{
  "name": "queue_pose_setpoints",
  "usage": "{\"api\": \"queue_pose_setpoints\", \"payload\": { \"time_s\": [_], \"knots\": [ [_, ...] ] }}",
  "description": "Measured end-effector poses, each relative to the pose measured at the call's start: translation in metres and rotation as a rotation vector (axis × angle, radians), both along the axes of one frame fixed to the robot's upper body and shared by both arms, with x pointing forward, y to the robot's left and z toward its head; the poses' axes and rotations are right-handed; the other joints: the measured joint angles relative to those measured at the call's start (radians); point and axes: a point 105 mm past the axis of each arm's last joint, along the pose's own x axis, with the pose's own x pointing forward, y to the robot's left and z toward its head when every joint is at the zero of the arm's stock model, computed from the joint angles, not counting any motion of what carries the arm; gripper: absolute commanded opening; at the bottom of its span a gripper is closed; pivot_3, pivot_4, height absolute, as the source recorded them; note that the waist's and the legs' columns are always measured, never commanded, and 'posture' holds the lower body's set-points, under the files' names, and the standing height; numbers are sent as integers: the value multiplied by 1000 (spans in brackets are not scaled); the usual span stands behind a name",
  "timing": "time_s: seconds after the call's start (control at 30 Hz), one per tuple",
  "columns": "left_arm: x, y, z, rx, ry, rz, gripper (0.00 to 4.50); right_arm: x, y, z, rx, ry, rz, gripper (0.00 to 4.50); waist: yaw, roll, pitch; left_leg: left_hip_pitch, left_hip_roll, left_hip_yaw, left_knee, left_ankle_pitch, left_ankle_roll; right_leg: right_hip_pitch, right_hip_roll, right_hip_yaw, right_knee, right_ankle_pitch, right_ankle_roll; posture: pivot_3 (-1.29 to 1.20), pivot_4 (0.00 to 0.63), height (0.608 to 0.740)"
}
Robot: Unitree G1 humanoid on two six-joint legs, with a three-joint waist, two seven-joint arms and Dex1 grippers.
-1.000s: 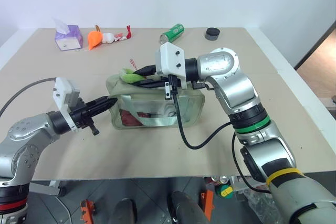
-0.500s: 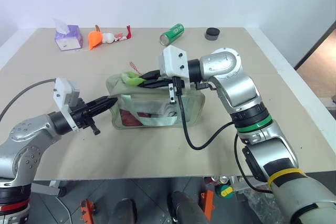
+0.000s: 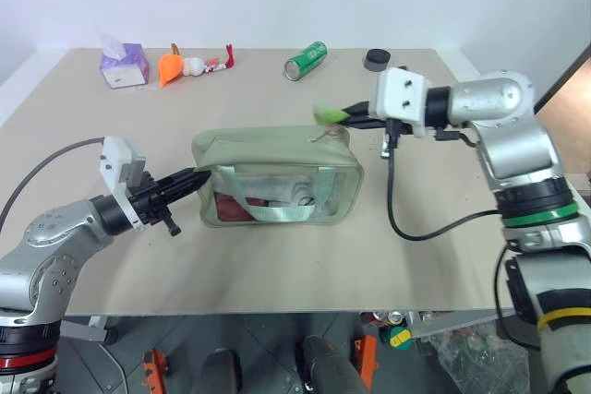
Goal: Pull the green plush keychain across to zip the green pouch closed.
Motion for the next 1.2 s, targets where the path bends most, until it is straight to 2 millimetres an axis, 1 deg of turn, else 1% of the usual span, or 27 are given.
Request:
{"api": "queue_pose_setpoints", "payload": {
  "time_s": [0.07, 0.13, 0.17, 0.23, 0.3, 0.37, 0.43, 0.5, 0.57, 0.7, 0.83, 0.9, 0.97, 1.0, 1.07, 1.1, 1.13, 1.2],
  "knots": [
    [1, -1, 0, 1, -1, -4, 0, 2, -18, -8, -128, -48, -46, 20, 0, 0, 0, 0, 0, 1, 0, 0, 0, 0, 0, 1, 0, 0, 0, 0, 150, 740],
    [1, -4, 0, 0, -1, -16, 0, 4, -41, -20, -321, -102, -96, 20, 2, 0, 0, 0, -1, 1, 0, 0, 0, 0, -2, 1, 0, 0, 1, 0, 150, 740],
    [1, -6, 0, -2, -1, -25, 0, 3, -59, -29, -432, -117, -125, 20, 8, 0, 0, 0, -2, 1, 0, 0, 0, 0, -3, 1, -1, -2, 0, 0, 150, 740],
    [1, -12, 0, -5, -1, -47, 0, 2, -63, -35, -507, -158, -106, 20, 9, 1, 0, 1, -4, 5, 0, 0, 0, 0, -6, 2, -1, -2, 0, 0, 150, 740],
    [1, -14, -1, -6, 3, -57, 0, 1, -65, -37, -528, -166, -102, 20, 11, 1, 0, 1, -6, 4, 1, 1, -1, 1, -8, 2, -1, -2, 2, 0, 150, 740],
    [0, -16, -3, -8, 7, -70, 0, -4, -67, -45, -546, -145, -93, 20, 19, 0, 0, 1, -9, 3, 1, 1, -1, 3, -11, 2, -1, -4, 5, 0, 150, 740],
    [-1, -16, -3, -8, 9, -75, 0, -11, -66, -62, -557, -95, -76, 20, 21, 0, 0, 1, -11, 4, 1, 1, -1, 4, -13, 2, -2, -5, 6, 0, 150, 740],
    [-1, -16, -4, -8, 10, -75, 0, -16, -60, -81, -532, -40, -54, 20, 21, 0, 0, 1, -13, 4, 1, 1, -1, 4, -15, 3, -2, -4, 9, 0, 150, 740],
    [0, -15, -4, -10, 12, -71, 0, -19, -50, -89, -500, -14, -37, 20, 20, 0, 0, 2, -13, 4, 1, 1, -1, 4, -15, 3, -2, -3, 11, 0, 150, 740],
    [1, -14, -5, -13, 18, -67, 0, -24, -29, -99, -445, 17, 16, 20, 20, 0, 0, 3, -13, 2, 1, 1, 0, 5, -14, 2, -2, -3, 12, 0, 150, 740],
    [1, -13, -5, -14, 20, -64, 0, -23, -13, -105, -418, 19, 53, 20, 19, 0, -1, 4, -13, 2, 1, 1, 0, 6, -14, 2, -2, -2, 12, 0, 150, 740],
    [1, -13, -5, -14, 20, -64, 0, -23, -10, -106, -413, 23, 59, 20, 19, 0, -1, 4, -13, 2, 1, 1, 0, 6, -14, 2, -2, -2, 12, 0, 150, 740],
    [2, -13, -5, -15, 21, -63, 0, -22, -9, -106, -397, 35, 53, 708, 19, 0, -1, 4, -13, 2, 1, 1, 0, 6, -14, 2, -2, -2, 12, 0, 150, 740],
    [2, -13, -5, -15, 21, -62, 0, -21, -9, -105, -376, 51, 37, 913, 18, 0, -1, 4, -13, 2, 1, 1, 0, 6, -14, 2, -2, -2, 12, 0, 150, 740],
    [2, -13, -5, -16, 23, -61, 0, -20, -11, -103, -324, 96, 7, 1568, 19, 0, -1, 4, -13, 1, 1, 1, 0, 6, -14, 1, -2, -2, 12, 0, 150, 740],
    [1, -12, -5, -17, 24, -60, 583, -20, -13, -100, -288, 126, -16, 2009, 19, 0, -1, 4, -13, 1, 1, 1, 0, 6, -14, 1, -2, -2, 12, 0, 150, 740],
    [1, -11, -6, -21, 29, -56, 775, -19, -18, -94, -224, 167, -55, 2343, 19, 0, -1, 3, -13, 1, 1, 1, 0, 6, -14, 1, -2, -2, 12, 0, 150, 740],
    [2, -8, -13, -24, 67, -40, 1340, -18, -25, -87, -178, 191, -93, 2911, 19, 0, -1, 3, -13, 1, 1, 1, 0, 6, -14, 1, -2, -2, 12, 0, 150, 740]
  ]
}}
